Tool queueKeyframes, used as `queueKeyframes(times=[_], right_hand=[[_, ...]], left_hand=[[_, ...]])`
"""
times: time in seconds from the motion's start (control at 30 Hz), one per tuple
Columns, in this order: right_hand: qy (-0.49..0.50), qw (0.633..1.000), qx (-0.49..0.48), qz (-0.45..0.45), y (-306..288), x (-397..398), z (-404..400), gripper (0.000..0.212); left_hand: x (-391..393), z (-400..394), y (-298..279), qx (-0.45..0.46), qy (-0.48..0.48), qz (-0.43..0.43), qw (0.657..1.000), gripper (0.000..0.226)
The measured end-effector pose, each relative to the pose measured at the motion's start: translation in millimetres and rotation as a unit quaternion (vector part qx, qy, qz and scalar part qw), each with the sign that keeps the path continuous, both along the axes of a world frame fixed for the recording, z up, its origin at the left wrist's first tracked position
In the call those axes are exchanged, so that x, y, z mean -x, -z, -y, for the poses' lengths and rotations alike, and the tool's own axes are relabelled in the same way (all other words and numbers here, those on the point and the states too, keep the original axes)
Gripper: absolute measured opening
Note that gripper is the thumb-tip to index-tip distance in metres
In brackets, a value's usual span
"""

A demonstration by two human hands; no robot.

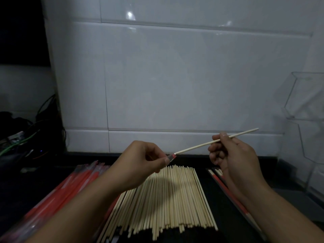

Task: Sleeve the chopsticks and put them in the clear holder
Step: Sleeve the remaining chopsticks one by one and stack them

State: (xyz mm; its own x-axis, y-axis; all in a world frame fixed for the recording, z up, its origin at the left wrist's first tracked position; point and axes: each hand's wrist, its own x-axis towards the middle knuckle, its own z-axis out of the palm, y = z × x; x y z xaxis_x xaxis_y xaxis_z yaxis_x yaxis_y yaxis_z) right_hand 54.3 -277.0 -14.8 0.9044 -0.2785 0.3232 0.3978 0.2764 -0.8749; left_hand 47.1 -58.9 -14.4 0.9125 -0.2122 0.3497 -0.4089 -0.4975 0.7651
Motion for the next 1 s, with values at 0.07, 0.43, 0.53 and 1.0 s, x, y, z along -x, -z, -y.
queueKeyframes(times=[0.07, 0.43, 0.53, 1.0], right_hand=[[0.000, 1.000, 0.001, 0.000, 0.2, 0.4, 0.5, 0.026], [-0.040, 0.998, 0.043, -0.017, 1.6, 1.8, -2.4, 0.025], [-0.076, 0.993, 0.086, -0.024, 6.0, 2.0, -5.0, 0.025], [0.001, 0.975, 0.220, 0.026, 1.7, 10.9, -3.9, 0.048]], left_hand=[[-0.3, -0.3, 0.2, 0.008, -0.001, -0.004, 1.000, 0.012], [0.2, -0.2, 1.0, -0.009, 0.007, 0.007, 1.000, 0.011], [-0.1, 1.5, 1.2, -0.015, 0.012, 0.009, 1.000, 0.010], [-2.5, 0.2, 3.0, 0.029, -0.007, 0.005, 1.000, 0.014]])
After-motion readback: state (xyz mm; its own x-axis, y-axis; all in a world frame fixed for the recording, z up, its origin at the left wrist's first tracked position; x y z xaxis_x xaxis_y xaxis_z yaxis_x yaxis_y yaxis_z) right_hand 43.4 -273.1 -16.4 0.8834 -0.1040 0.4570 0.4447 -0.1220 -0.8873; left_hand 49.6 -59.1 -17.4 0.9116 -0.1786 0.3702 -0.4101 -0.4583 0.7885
